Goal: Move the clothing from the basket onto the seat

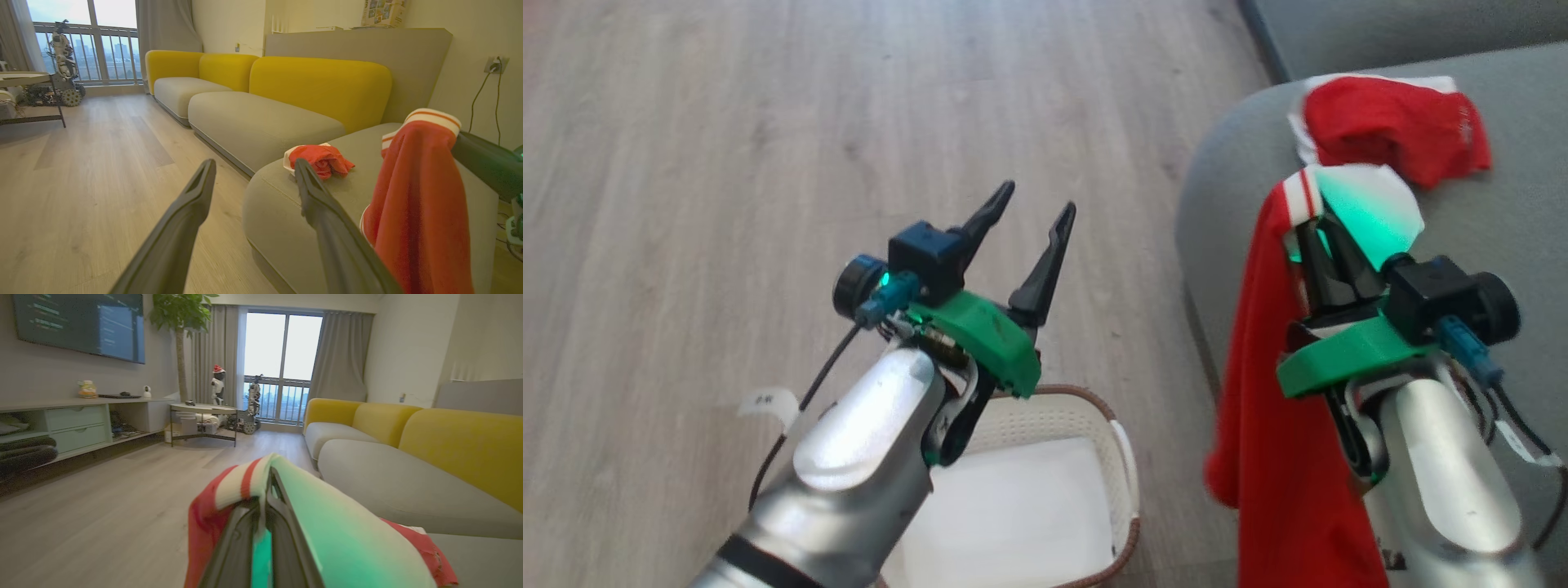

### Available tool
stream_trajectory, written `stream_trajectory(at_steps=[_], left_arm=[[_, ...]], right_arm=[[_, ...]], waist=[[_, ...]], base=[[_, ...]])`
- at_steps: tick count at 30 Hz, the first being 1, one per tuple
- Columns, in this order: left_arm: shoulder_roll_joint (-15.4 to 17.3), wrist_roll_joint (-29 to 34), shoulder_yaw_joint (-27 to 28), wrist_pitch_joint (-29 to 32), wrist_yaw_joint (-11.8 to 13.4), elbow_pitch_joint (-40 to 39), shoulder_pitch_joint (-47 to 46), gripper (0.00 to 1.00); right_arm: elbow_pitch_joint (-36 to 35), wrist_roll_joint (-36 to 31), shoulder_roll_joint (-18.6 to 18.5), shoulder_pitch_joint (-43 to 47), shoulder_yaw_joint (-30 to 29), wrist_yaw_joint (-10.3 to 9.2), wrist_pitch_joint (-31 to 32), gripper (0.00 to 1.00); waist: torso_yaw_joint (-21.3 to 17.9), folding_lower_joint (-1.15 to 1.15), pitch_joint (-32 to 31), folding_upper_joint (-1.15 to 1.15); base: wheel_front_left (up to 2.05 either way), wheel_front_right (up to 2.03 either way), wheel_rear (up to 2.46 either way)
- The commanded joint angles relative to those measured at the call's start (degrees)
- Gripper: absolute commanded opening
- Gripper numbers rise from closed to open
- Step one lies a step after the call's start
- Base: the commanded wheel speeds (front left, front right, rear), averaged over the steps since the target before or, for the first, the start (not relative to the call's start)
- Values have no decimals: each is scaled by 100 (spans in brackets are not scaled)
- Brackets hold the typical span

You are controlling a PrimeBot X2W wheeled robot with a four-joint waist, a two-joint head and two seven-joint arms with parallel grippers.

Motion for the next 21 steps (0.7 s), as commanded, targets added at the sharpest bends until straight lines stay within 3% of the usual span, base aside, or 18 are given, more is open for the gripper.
stream_trajectory(at_steps=[1, 13, 21], left_arm=[[125, 65, 249, -70, -36, -179, -171, 100], [45, 380, 439, -71, -289, -221, 471, 100], [-45, 620, 537, -71, -394, -245, 704, 100]], right_arm=[[-262, -53, 23, -74, 53, -2, -38, 0], [-510, -179, -269, -31, -184, -2, -38, 0], [-517, -62, -479, -283, 21, -2, -38, 0]], waist=[[-238, 0, -2, 0], [-1311, 0, 31, 0], [-1739, 0, 112, 0]], base=[[0, 0, 0], [0, 0, 0], [0, 0, 0]])
